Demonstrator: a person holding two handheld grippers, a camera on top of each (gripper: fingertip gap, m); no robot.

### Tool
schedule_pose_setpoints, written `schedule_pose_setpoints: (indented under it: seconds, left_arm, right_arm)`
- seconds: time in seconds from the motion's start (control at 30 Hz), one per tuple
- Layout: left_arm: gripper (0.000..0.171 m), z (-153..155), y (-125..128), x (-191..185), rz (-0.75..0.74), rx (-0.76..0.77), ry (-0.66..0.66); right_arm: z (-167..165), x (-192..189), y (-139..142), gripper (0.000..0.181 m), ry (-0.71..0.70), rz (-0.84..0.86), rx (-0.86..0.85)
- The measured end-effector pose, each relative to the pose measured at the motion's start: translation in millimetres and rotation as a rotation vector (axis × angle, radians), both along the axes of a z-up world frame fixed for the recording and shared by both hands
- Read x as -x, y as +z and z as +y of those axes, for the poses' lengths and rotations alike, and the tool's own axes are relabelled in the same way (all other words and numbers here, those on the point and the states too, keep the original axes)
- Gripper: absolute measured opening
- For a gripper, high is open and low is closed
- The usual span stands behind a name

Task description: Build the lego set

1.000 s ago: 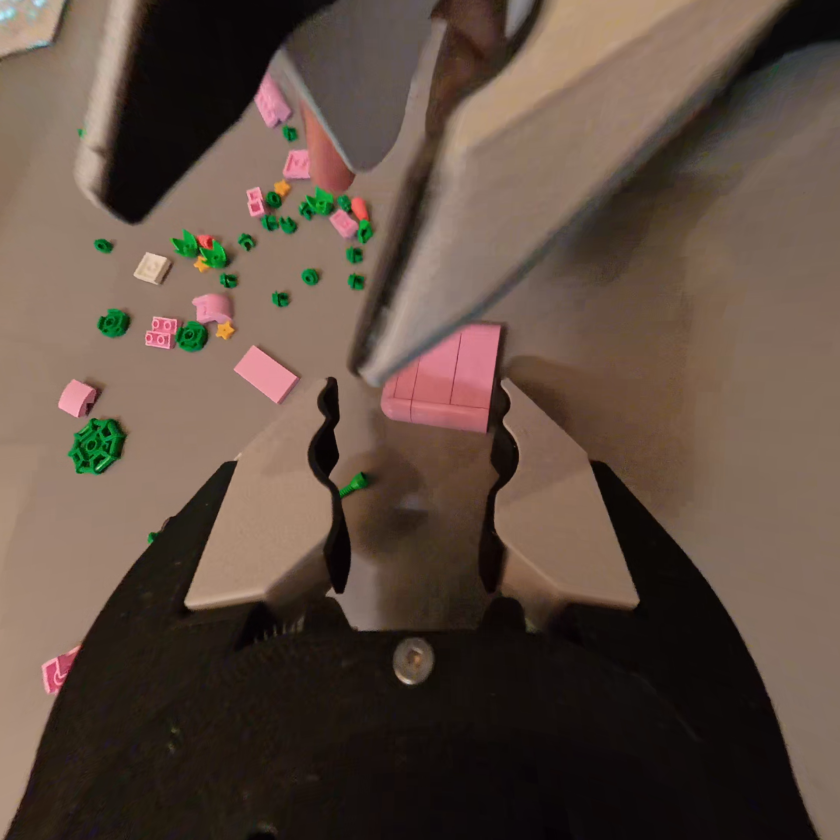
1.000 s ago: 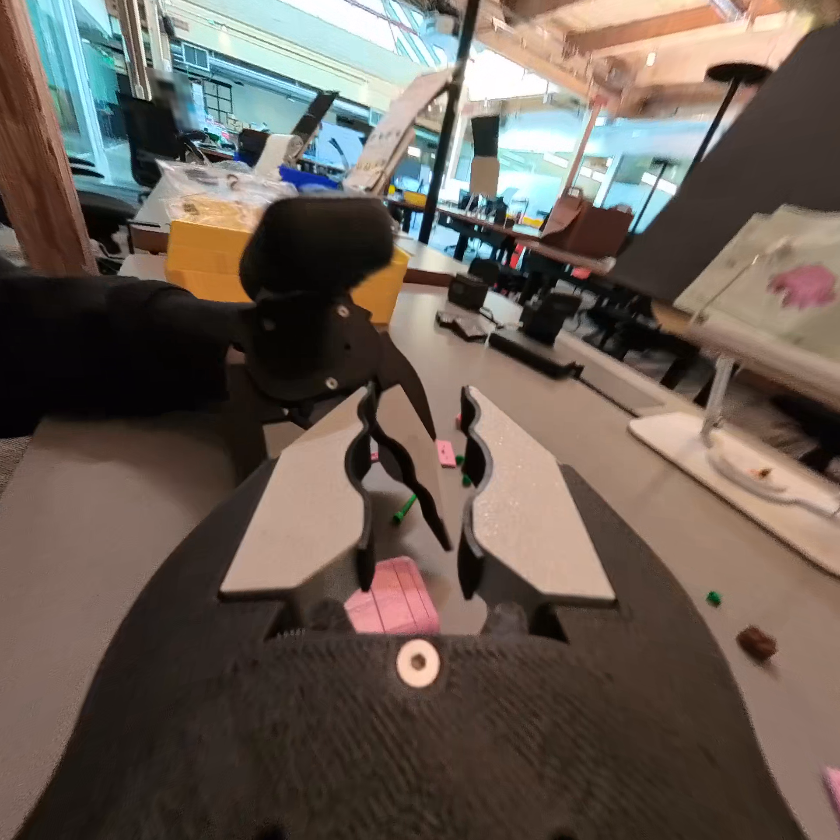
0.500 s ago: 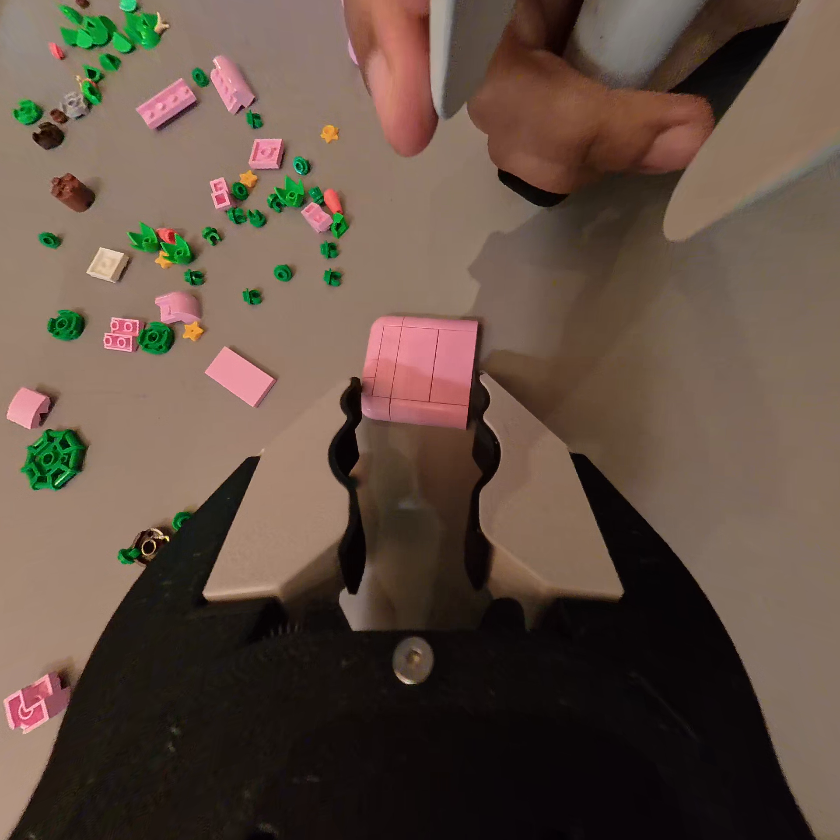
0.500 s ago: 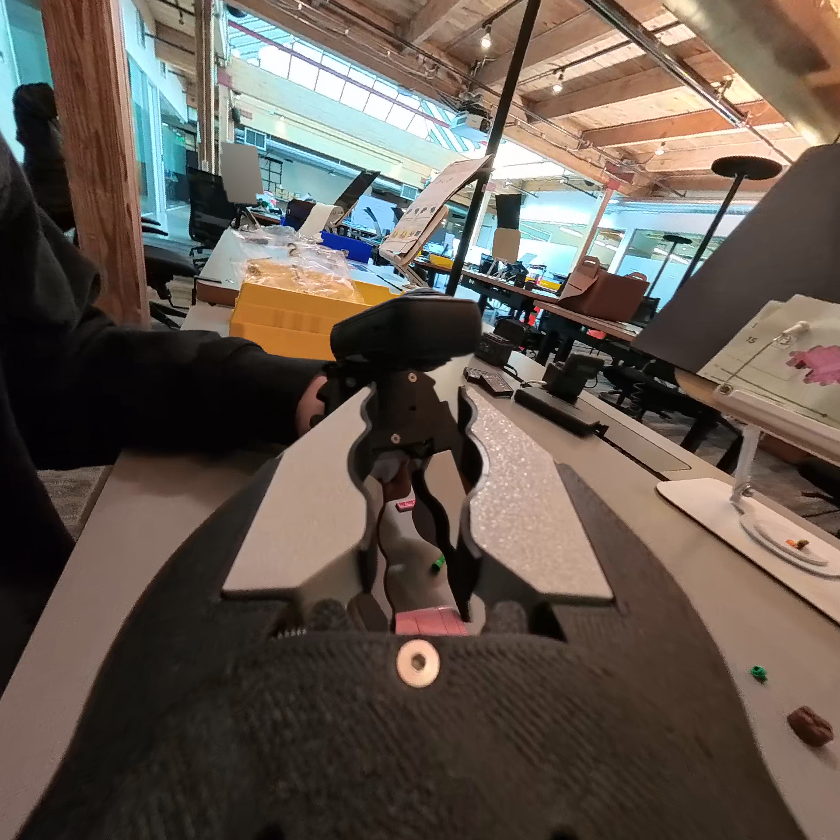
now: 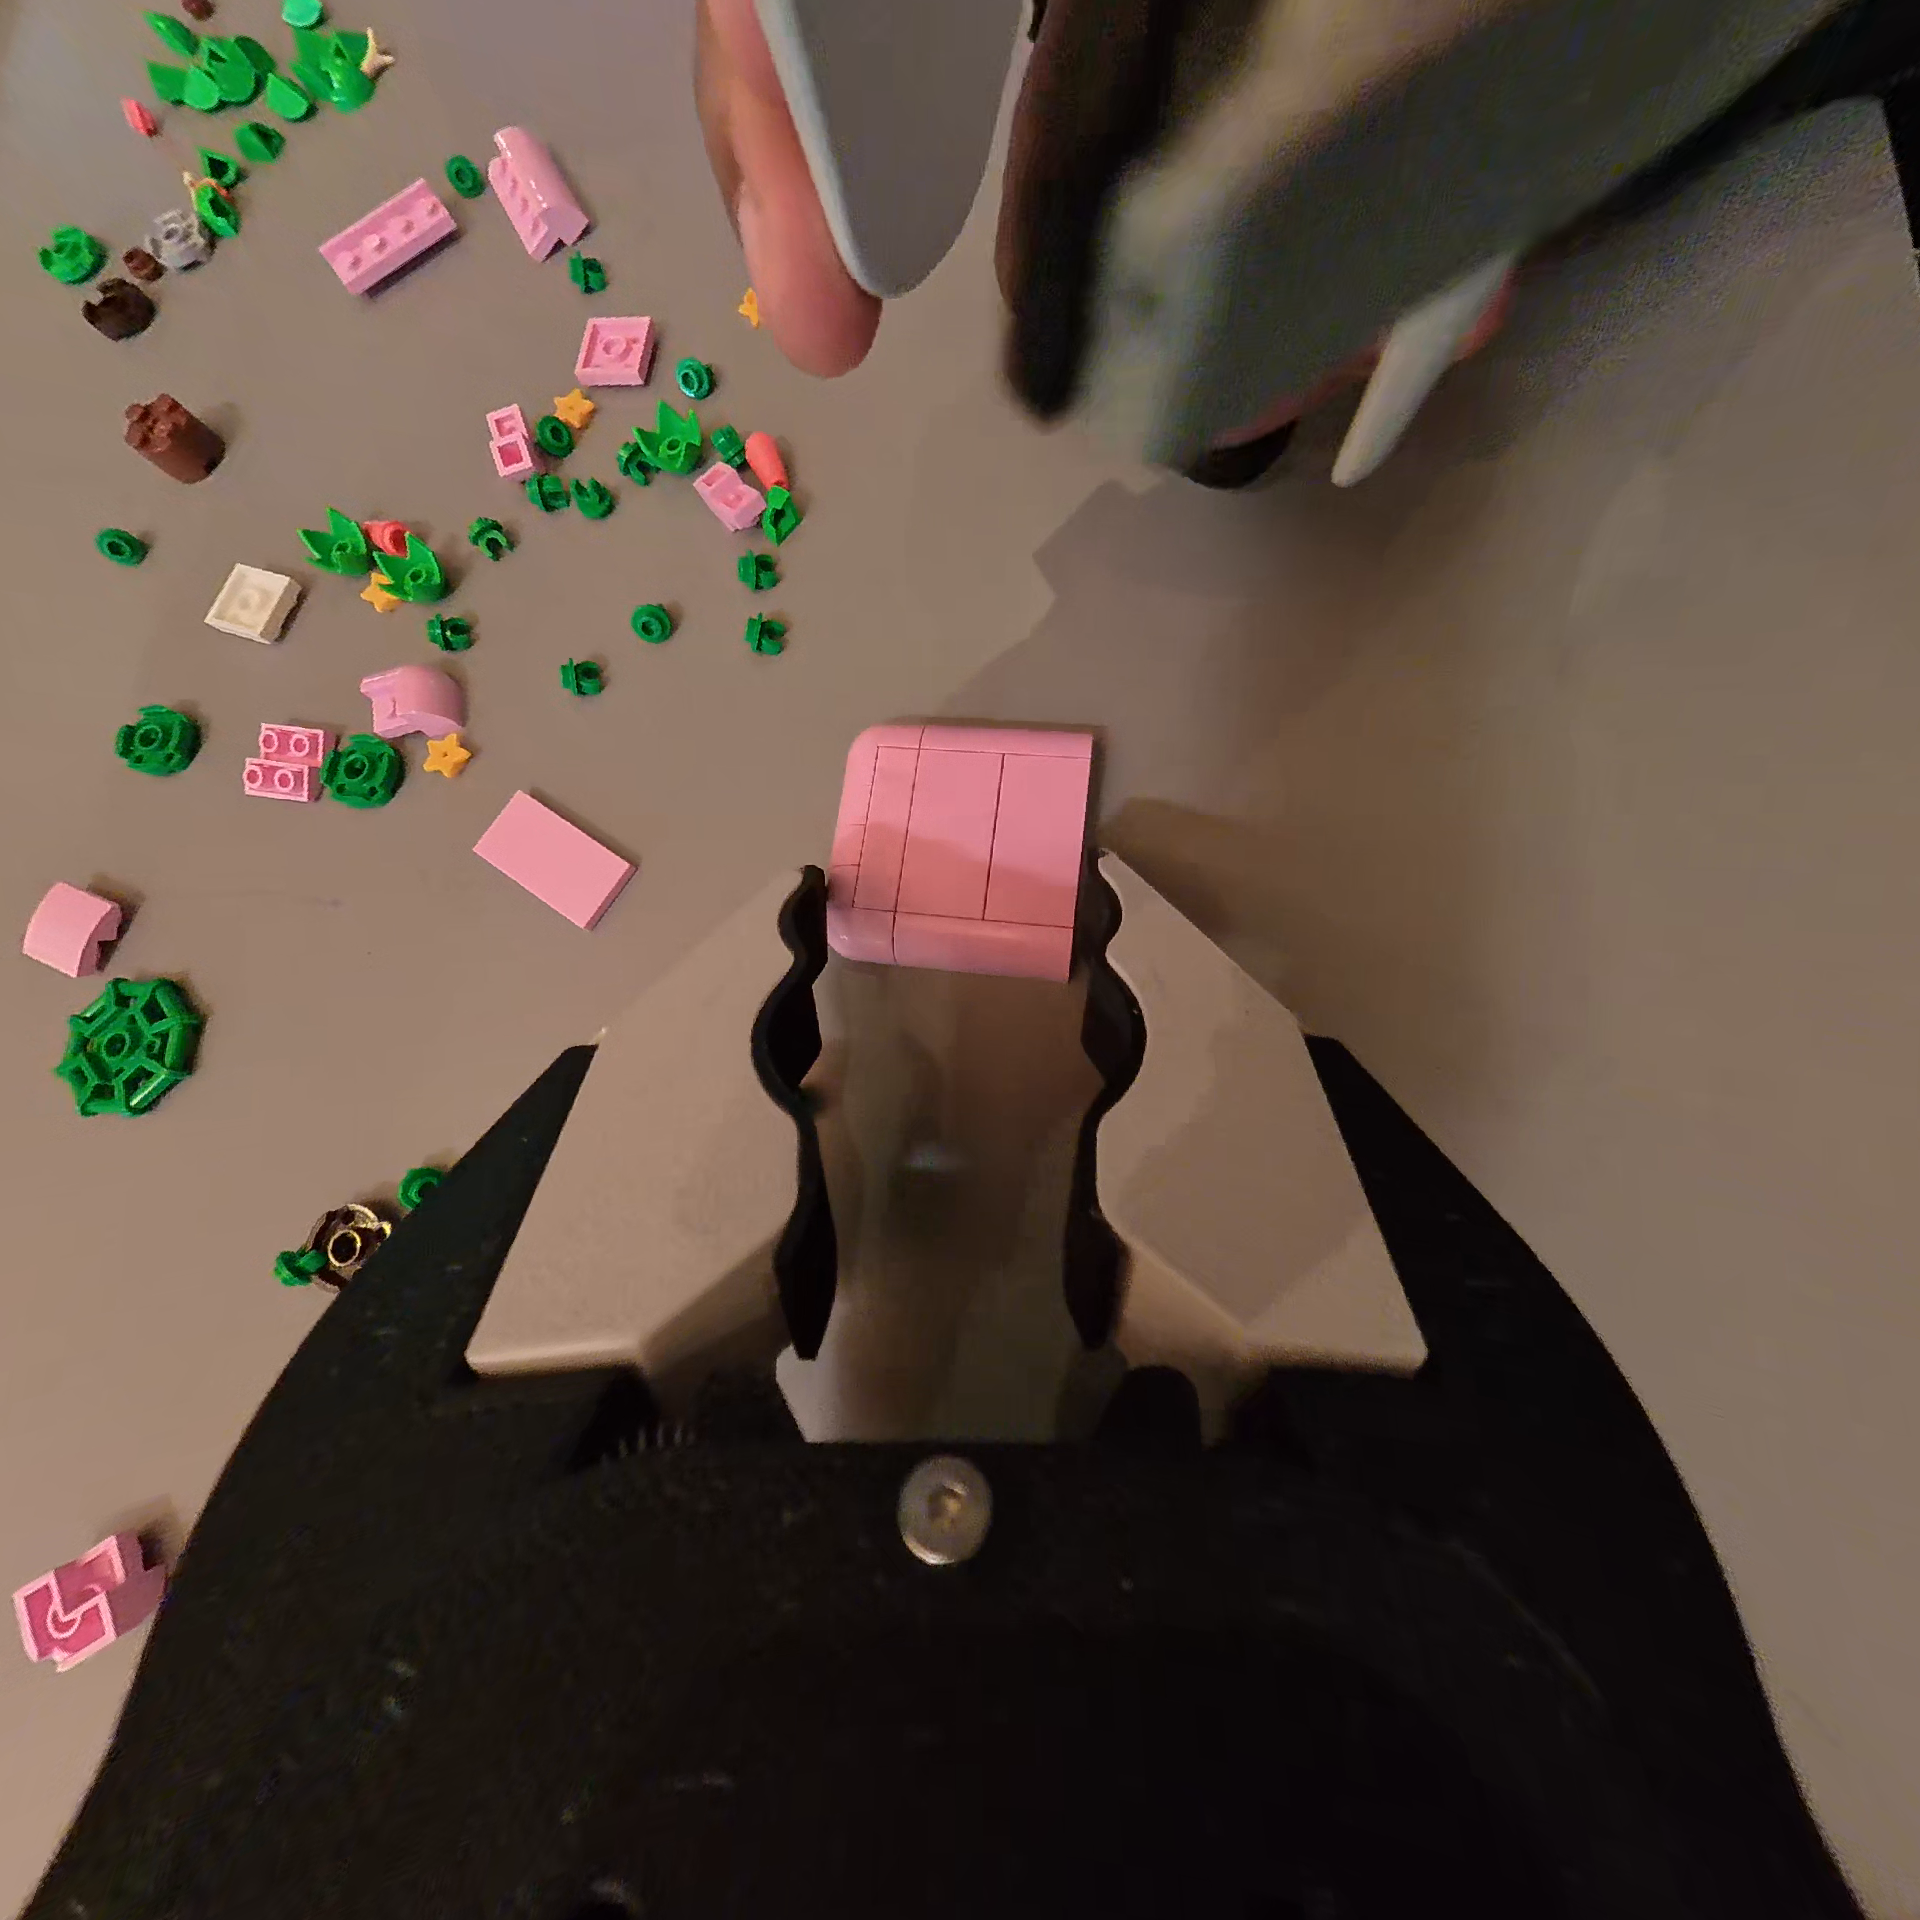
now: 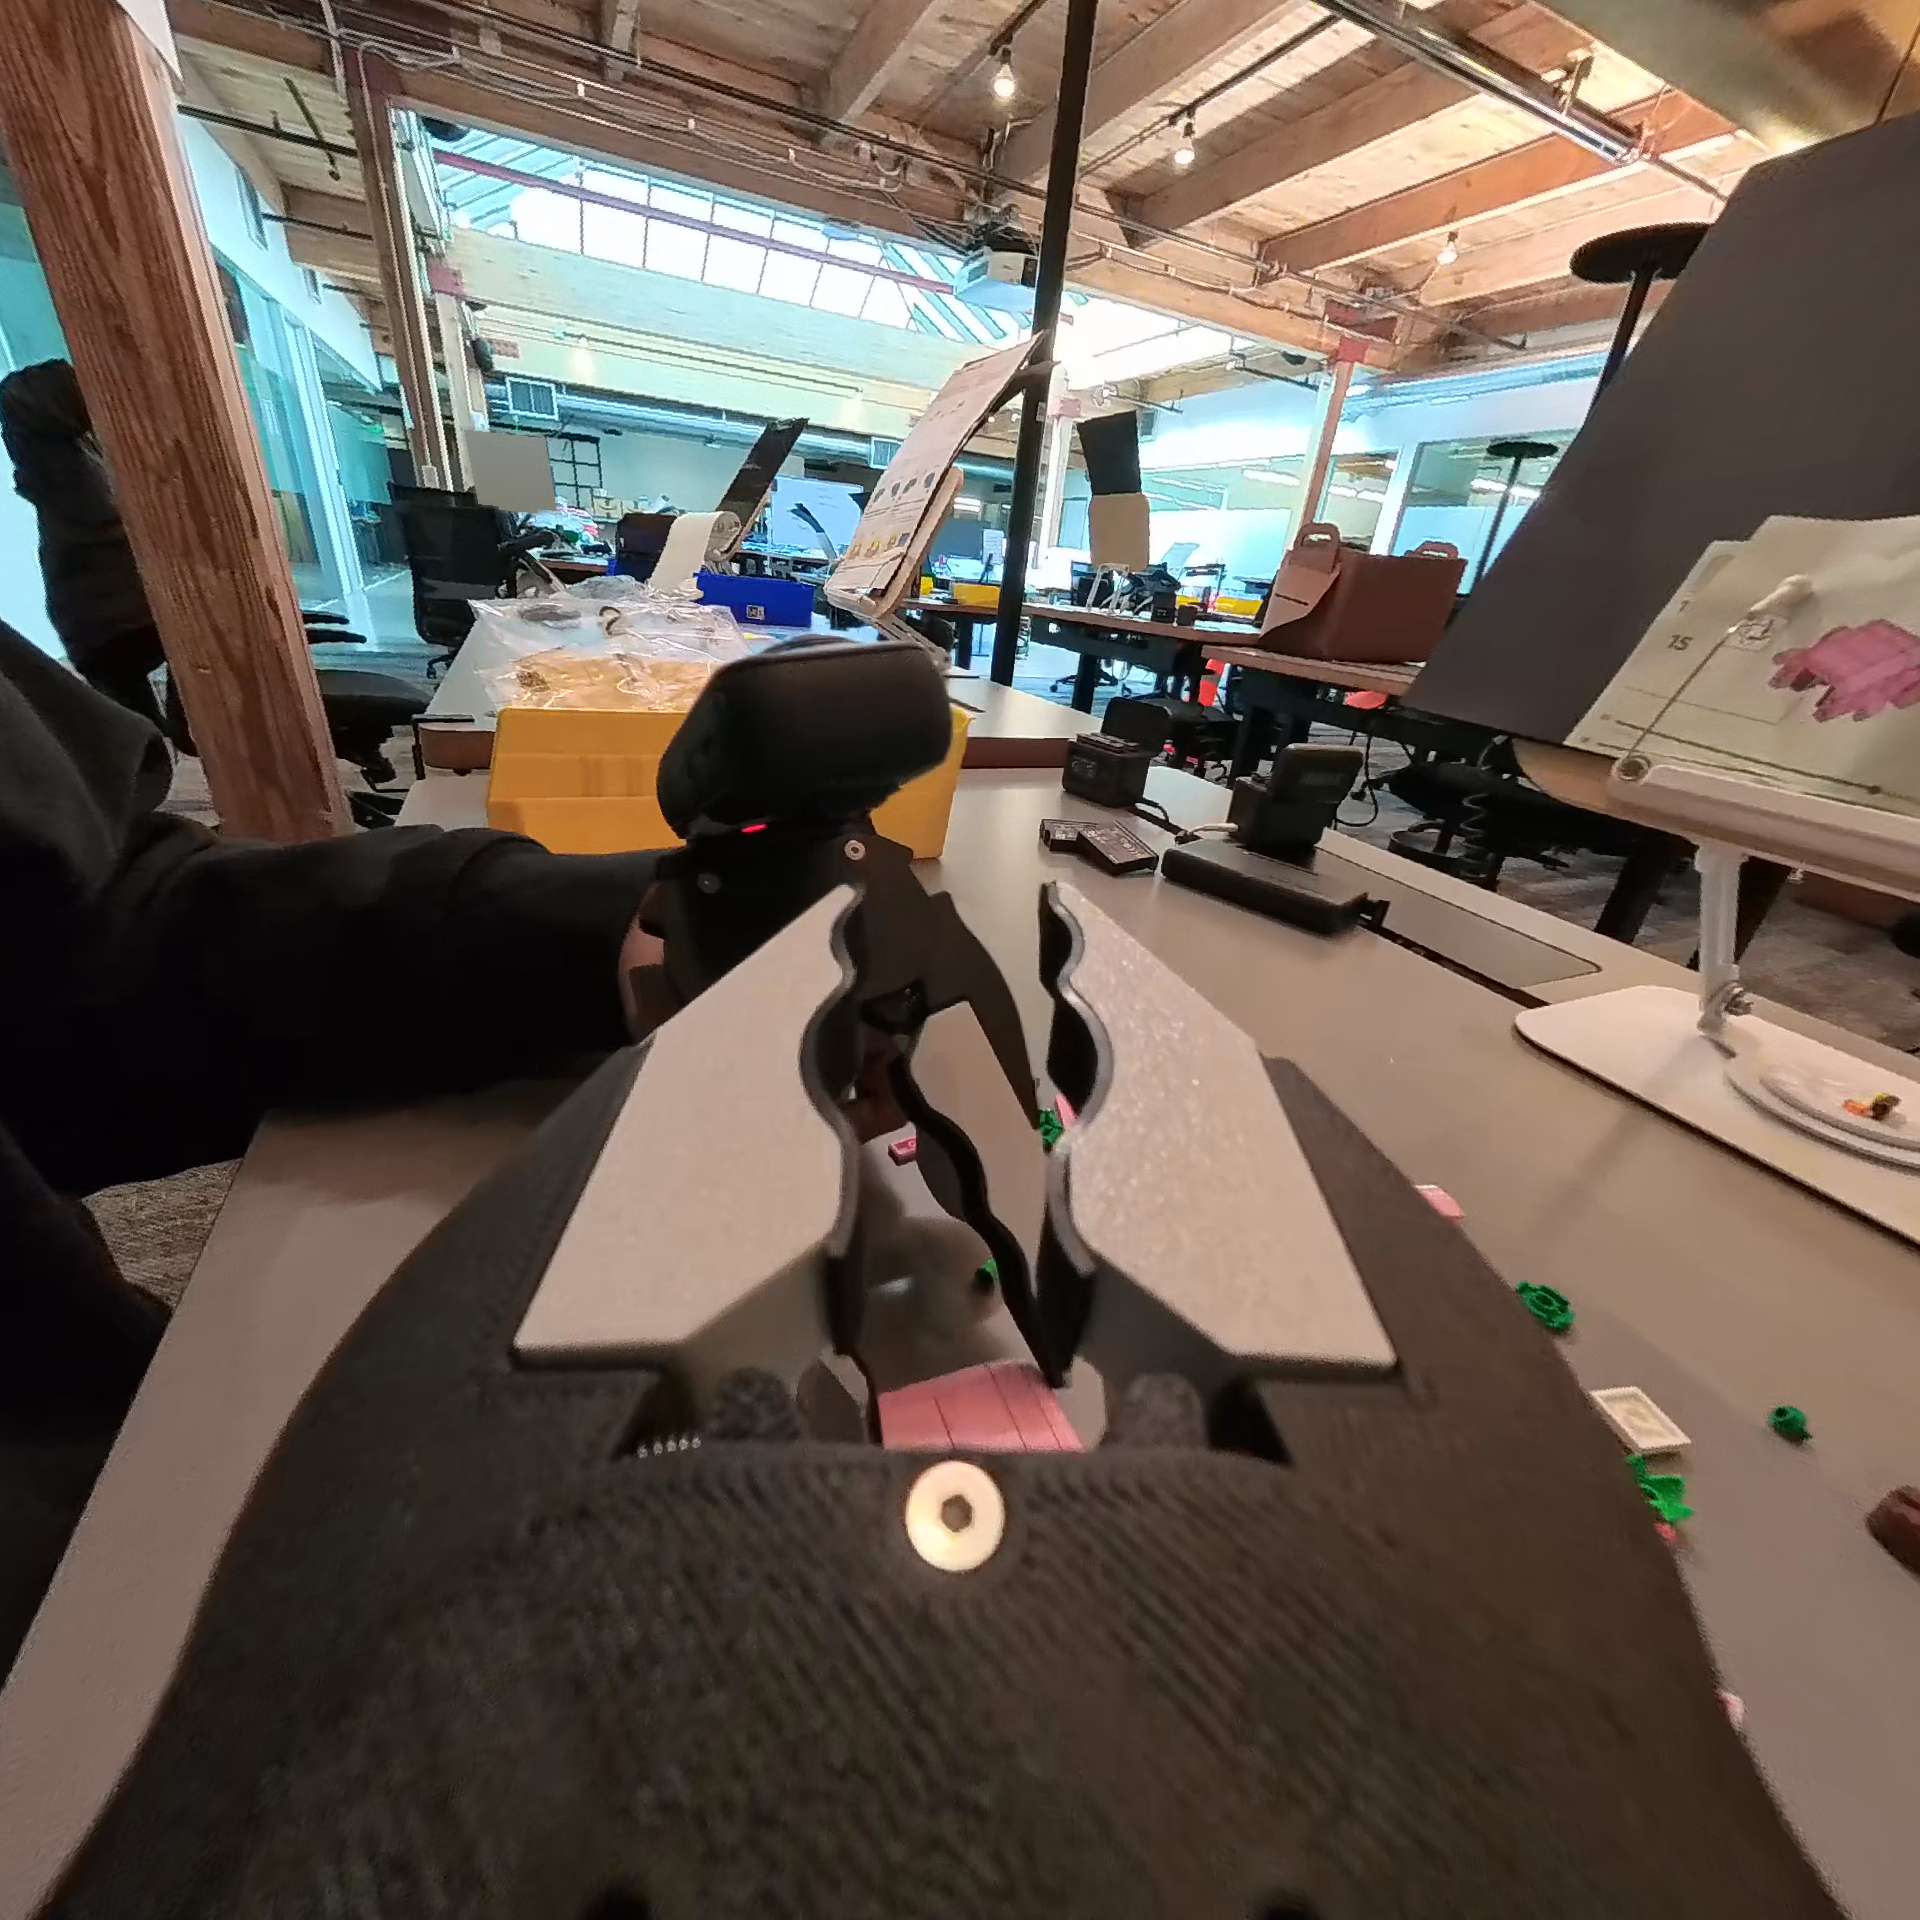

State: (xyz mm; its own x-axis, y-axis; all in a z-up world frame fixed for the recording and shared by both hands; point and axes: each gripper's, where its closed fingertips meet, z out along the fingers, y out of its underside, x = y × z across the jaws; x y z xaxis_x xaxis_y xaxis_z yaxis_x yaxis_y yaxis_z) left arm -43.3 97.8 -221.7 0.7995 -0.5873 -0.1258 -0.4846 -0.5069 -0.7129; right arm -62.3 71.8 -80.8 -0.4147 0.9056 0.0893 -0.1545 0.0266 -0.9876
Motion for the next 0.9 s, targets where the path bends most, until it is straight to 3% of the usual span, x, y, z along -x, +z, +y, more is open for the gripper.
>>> schedule_pose_setpoints:
  seconds: [0.9]
  left_arm:
    - [0.047,0.1,-0.2,0.2,-0.003,0.003,0.002]
  right_arm:
    - [0.8,0.9,-0.2,0.031,0.005,-0.013,0.016]
